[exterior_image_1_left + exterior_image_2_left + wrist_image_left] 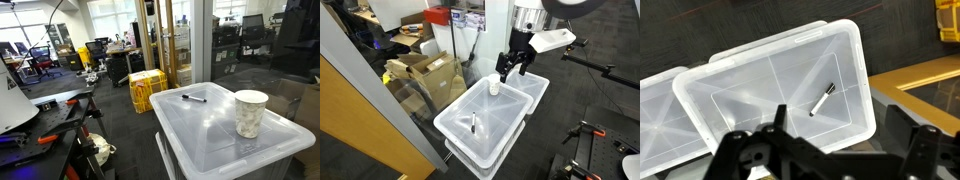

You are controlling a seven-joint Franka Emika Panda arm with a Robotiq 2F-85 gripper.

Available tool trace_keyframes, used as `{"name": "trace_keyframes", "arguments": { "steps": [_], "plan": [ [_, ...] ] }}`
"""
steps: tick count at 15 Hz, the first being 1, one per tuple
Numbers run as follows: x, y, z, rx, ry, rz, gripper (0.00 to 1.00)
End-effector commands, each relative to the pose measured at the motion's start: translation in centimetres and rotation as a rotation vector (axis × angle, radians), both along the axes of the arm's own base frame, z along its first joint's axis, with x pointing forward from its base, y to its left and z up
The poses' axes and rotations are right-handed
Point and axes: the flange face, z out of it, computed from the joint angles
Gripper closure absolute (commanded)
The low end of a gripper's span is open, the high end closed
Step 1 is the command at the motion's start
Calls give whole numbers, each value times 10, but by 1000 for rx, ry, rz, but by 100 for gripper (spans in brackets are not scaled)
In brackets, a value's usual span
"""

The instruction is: Put the marker inside the cup

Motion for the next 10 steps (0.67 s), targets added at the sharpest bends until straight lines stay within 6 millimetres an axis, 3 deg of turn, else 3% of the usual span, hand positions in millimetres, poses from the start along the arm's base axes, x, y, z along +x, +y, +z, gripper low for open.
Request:
{"name": "trace_keyframes", "arguments": {
  "steps": [1,5,6,10],
  "plan": [
    [30,9,-18,6,-21,-106,0],
    [48,14,-43,13,11,-152,0],
    [35,8,-38,7,2,-128,0],
    [44,10,-49,7,18,-125,0]
  ]
}}
